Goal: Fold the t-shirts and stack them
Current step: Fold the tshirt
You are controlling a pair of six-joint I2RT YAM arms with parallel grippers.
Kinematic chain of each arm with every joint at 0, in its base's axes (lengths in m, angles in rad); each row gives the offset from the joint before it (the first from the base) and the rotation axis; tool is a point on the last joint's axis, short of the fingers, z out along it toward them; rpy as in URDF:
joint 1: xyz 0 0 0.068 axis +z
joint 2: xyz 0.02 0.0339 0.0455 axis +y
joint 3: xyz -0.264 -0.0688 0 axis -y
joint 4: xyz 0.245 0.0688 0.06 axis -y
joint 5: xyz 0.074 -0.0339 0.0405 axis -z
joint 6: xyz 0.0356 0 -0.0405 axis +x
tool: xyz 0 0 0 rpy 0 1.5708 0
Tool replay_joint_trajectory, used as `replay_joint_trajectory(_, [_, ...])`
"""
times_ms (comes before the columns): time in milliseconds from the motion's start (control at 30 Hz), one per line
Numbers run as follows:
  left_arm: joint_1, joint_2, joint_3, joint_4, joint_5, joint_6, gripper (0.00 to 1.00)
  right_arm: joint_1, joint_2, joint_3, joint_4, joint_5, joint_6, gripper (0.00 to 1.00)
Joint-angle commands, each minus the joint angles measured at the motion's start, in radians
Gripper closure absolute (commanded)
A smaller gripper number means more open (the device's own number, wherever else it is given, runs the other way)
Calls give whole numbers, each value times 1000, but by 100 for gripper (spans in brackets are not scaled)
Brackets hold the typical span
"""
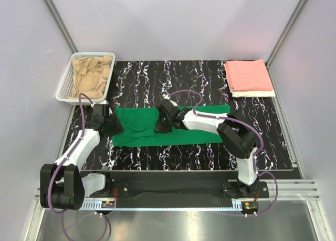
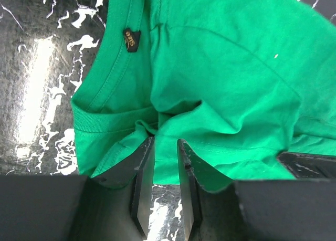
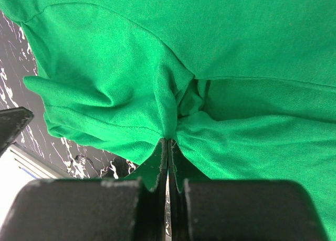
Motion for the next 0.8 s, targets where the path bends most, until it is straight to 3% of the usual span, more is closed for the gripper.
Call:
replay_joint_trajectory(0, [-3, 8, -15, 32, 6, 36, 74, 13, -60, 12, -1, 5, -7, 100])
replay_joint_trajectory(367, [-3, 51, -64, 120, 15, -2, 69, 13, -59, 18, -1, -2, -2, 100])
replay_joint_trajectory(533, [-3, 55, -52, 126, 16, -7, 75, 11, -57, 17, -1, -2, -2, 100])
replay_joint_trajectory(767, [-12, 37, -41, 124, 29, -20, 75, 13, -50, 12, 2, -1, -2, 100])
